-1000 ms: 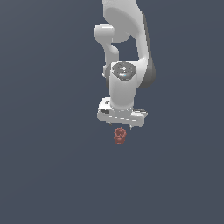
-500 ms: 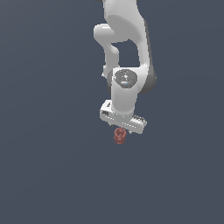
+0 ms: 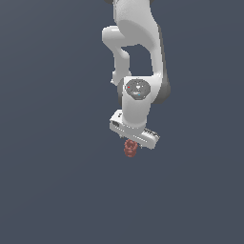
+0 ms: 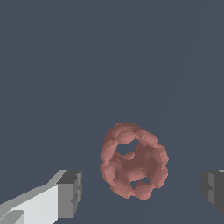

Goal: Pick up the object and move it to a goal position.

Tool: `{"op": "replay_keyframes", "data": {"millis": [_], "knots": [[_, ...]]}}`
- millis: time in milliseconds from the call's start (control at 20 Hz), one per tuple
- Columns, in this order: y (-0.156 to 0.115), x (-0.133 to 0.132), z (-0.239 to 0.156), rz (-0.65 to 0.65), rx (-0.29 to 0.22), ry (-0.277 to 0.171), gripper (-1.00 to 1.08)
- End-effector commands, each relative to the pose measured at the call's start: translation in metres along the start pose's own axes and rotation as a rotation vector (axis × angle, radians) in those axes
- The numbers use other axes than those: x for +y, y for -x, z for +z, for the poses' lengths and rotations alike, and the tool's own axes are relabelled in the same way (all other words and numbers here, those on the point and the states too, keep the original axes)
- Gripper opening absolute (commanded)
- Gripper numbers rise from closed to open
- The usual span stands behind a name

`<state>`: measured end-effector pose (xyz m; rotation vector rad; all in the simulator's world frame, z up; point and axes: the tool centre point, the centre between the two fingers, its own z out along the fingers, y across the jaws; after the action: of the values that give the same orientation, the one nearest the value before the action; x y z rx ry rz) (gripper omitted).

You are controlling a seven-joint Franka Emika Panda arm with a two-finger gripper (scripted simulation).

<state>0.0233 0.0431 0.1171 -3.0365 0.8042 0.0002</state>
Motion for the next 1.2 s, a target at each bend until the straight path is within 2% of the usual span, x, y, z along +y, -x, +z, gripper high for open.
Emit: {"op": "replay_keyframes", "data": {"millis": [0, 250, 650, 900, 950, 1150], "knots": [[0.000, 0.000, 0.000, 0.007, 0.000, 0.000, 1.00], [0.000, 0.000, 0.007, 0.003, 0.000, 0.000, 1.00], [0.001, 0.001, 0.045, 0.007, 0.000, 0.000, 1.00], [0.000, 0.000, 0.051, 0.007, 0.000, 0.000, 1.00], [0.000, 0.000, 0.051, 0.007, 0.000, 0.000, -1.00], [0.000, 0.000, 0.051, 0.007, 0.000, 0.000, -1.00]]}}
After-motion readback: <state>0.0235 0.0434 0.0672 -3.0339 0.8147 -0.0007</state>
